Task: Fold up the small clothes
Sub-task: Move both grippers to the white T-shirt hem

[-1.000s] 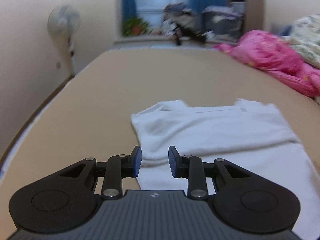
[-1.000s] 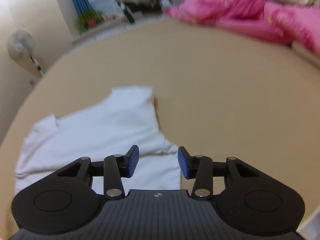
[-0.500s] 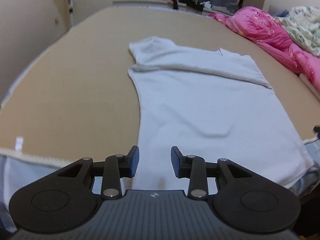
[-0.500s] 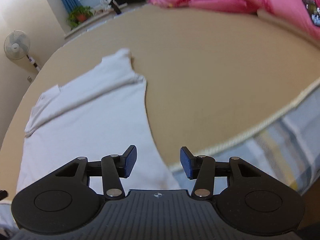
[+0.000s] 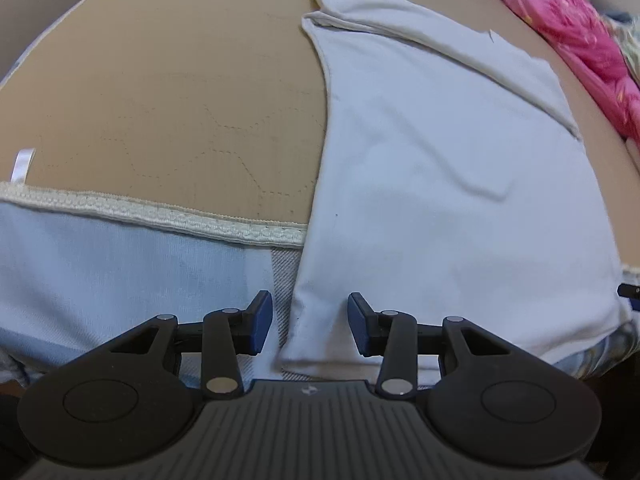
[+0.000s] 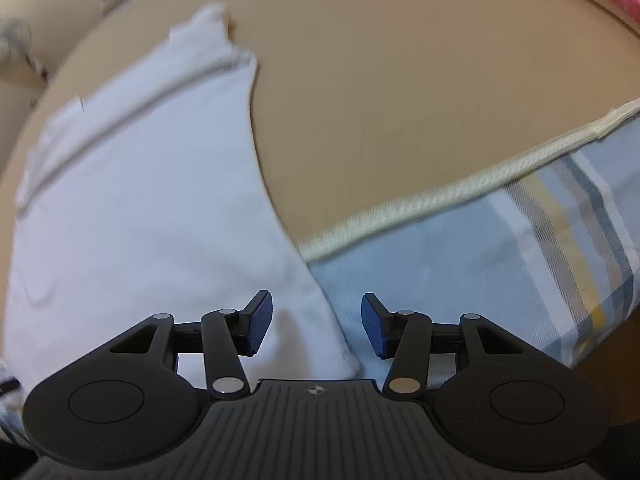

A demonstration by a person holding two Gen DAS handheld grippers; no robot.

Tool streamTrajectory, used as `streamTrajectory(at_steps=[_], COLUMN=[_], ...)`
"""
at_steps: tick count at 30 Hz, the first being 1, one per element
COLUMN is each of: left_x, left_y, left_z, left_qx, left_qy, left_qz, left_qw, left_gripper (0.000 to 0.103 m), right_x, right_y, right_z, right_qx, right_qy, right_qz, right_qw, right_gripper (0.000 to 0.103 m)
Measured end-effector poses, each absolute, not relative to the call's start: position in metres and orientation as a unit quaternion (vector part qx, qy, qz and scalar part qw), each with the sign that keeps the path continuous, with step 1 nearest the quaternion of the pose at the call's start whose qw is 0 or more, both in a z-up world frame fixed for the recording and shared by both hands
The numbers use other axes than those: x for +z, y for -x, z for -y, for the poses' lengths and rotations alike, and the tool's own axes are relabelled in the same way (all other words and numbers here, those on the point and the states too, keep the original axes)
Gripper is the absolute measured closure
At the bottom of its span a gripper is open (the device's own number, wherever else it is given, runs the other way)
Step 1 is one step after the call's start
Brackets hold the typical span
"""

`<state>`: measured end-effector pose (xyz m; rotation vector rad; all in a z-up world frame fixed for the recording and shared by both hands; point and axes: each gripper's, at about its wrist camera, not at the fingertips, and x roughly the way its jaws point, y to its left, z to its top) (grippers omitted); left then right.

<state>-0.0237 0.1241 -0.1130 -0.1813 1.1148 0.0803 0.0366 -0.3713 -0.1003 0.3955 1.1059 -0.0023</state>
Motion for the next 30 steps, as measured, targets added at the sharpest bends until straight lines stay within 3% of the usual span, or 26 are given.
streamTrajectory(at_steps=[4, 24, 28, 30], left_x=[-0.116, -0.115, -0.115, -0.115], left_y=[0.025, 0.025, 0.025, 0.025], left_z=[-0.117, -0.112, -0.112, -0.111], left_qx=[0.034, 0.034, 0.036, 0.035], left_qy=[0.07, 0.061, 0.05, 0.045], left_qz=[-0.529, -0.531, -0.53, -0.529], left_qw=[0.845, 0.845, 0.846, 0.847], left_gripper=[0.05, 0.049, 0.059, 0.064], right_x=[-0.104, -0.106, -0.106, -0.106], right_y=[-0.039, -0.044, -0.045, -0.045], right_z=[0.366, 0.365, 0.36, 0.356], right_qx=[-0.003, 0.003, 0.008, 0.015], right_qy=[-0.175, -0.162, -0.151, -0.148], right_qz=[-0.531, -0.538, -0.539, -0.538], right_qw=[0.829, 0.827, 0.829, 0.83], right_gripper=[0.051, 0.049, 0.05, 0.057])
